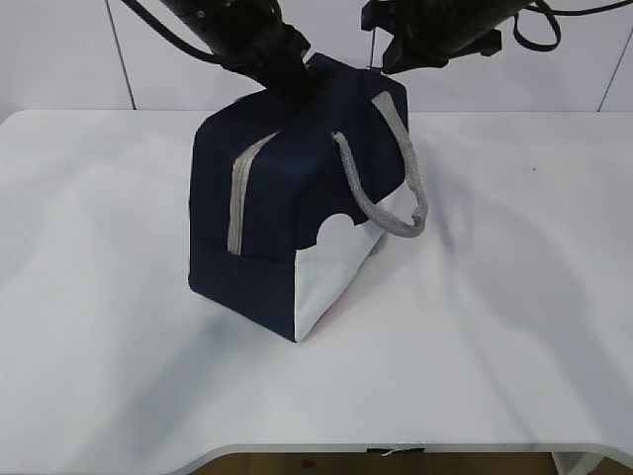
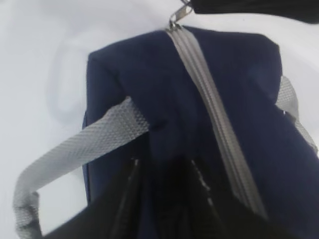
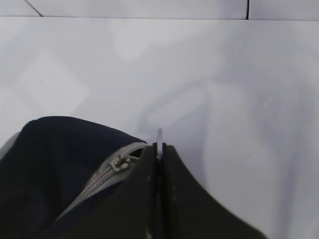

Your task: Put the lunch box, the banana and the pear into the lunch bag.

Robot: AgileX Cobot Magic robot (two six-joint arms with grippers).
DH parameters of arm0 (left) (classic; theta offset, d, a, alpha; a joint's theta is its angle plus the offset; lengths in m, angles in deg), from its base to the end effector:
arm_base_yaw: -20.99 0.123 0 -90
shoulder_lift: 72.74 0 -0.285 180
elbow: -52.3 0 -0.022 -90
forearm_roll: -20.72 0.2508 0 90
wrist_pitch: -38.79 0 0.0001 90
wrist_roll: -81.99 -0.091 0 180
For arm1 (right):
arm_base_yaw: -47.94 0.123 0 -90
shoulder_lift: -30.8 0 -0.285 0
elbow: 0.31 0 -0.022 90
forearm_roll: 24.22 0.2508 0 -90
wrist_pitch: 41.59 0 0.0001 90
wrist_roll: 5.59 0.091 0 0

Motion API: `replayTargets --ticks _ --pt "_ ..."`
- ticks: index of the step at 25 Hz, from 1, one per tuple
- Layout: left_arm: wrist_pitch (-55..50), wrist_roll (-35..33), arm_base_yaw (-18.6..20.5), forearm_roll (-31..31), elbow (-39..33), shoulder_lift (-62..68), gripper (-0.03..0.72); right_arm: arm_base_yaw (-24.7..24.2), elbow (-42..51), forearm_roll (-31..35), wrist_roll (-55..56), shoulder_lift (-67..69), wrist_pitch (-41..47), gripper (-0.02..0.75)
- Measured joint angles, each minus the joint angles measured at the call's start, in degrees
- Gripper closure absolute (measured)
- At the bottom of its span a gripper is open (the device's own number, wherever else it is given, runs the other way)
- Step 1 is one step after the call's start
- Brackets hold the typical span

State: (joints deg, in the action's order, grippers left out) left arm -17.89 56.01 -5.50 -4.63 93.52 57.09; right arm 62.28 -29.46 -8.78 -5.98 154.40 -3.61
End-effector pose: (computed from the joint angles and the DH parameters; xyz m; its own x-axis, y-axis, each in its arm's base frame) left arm 0.4189 -0.2452 0.3024 -0.5761 0.4932 -0.6518 0.7395 0.6543 -0.1585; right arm 0.4582 0.1325 0.3034 -0.7020 0.0304 -0.7115 -0.2235 0.9392 0.2606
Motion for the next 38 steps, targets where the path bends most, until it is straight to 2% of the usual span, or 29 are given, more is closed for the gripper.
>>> replayTargets --ticks 4,6,15,19,28,33,38 --pt "-0.13 0.0 0.0 0.71 0.0 0.0 0.637 0.0 0.0 0.0 -0.04 0.73 -0.12 0.731" --pt "-0.4 0.0 0.0 1.36 0.0 0.0 0.674 0.0 -0.12 0.1 -0.04 1.62 -0.12 0.731" --pt "-4.56 0.0 0.0 4.65 0.0 -1.24 0.685 0.0 -0.57 4.22 -0.04 5.19 -1.0 0.731" --pt "-7.03 -1.16 0.0 5.57 0.0 -2.23 0.685 -0.27 -2.69 6.9 -0.04 5.29 1.46 0.731" --pt "-10.64 -3.04 0.0 5.79 0.13 -2.94 0.685 -0.32 -8.79 7.09 -2.26 5.59 3.06 0.731" --pt "-11.03 -3.14 0.0 5.59 0.13 -2.94 0.685 -0.32 -8.89 4.77 -2.85 7.83 0.59 0.731" --pt "-11.21 -3.27 0.0 5.33 0.13 -2.94 0.685 -0.68 -8.9 5.14 -2.99 12.04 -2.51 0.731"
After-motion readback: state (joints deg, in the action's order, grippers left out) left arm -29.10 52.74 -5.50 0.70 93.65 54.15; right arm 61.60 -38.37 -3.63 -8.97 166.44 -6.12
